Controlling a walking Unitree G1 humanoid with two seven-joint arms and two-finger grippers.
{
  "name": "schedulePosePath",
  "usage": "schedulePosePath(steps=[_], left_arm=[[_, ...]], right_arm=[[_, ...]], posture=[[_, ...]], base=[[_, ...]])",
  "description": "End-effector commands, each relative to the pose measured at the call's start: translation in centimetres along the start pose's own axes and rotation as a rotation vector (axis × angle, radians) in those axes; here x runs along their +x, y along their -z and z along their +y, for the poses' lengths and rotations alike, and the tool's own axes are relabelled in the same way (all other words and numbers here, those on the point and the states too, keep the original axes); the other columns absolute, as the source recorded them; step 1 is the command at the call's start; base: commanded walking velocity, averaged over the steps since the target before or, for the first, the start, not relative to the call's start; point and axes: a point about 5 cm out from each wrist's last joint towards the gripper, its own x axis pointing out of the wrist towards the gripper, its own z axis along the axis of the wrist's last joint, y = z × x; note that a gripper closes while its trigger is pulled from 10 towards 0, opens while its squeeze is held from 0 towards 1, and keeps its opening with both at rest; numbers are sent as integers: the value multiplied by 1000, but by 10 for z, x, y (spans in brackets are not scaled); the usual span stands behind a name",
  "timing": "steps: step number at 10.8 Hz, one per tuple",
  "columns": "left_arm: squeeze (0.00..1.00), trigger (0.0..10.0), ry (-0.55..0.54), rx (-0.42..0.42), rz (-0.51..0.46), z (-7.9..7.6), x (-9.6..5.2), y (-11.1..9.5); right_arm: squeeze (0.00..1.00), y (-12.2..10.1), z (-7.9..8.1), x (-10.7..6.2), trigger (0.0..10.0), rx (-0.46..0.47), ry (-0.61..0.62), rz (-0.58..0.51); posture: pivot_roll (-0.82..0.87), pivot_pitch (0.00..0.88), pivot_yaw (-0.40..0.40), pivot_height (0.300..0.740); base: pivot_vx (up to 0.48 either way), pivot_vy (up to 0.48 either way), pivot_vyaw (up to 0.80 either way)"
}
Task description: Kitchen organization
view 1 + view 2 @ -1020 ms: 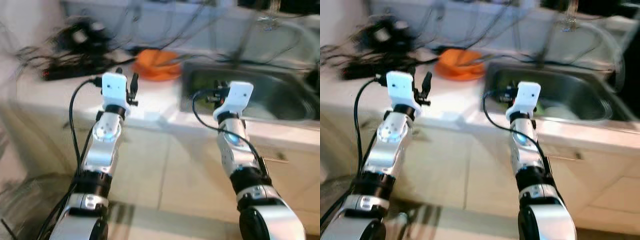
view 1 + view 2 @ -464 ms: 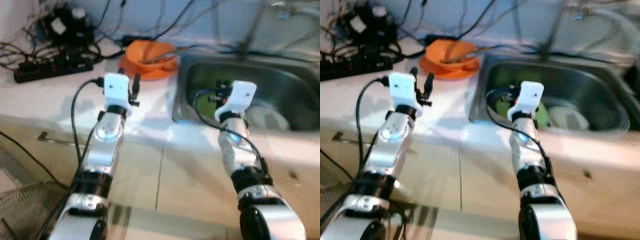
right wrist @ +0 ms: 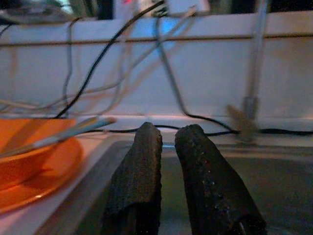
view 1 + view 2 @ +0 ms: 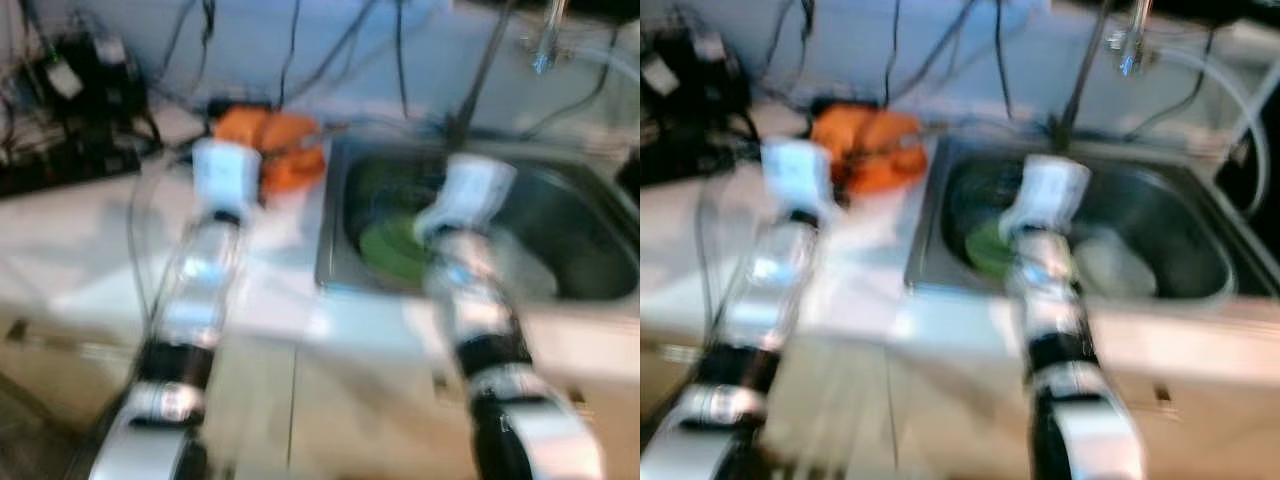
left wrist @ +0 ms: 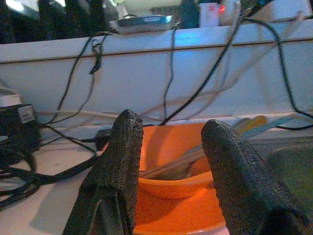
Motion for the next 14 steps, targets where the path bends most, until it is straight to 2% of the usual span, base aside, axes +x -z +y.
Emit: schedulePosePath(steps=[1, 4, 6, 8, 10, 11, 14], left_arm=[[0, 10000, 37, -5, -15, -12, 0, -3], [0, 10000, 42, -24, -28, -15, 0, -7], [0, 10000, 36, -49, 4, -13, 1, -4], [0, 10000, 68, -113, 58, -9, 6, -5], [0, 10000, 95, -155, 129, -4, 11, -5], [0, 10000, 108, -212, 202, 0, 17, -4], [0, 10000, 106, -183, 372, 9, 33, 7]], right_arm=[[0, -3, -14, 1, 10000, -9, 35, -7], [0, -2, -14, 1, 10000, -2, 34, -5], [0, -1, -14, 0, 10000, -3, 35, 1], [0, -2, -13, 0, 10000, -1, 33, 0], [0, -1, -13, 0, 10000, 0, 34, 3], [0, 0, -11, -1, 10000, 2, 30, 5], [0, 0, -9, -4, 10000, 8, 27, -1]], posture=[[230, 0, -38, 740], [231, 0, -39, 740], [231, 0, -39, 740], [229, 0, -34, 740], [234, 0, -33, 740], [236, 0, -27, 740], [217, 0, -7, 740]], base=[[0, 0, 0], [0, 0, 0], [0, 0, 0], [0, 0, 0], [0, 0, 0], [0, 0, 0], [0, 0, 0]])
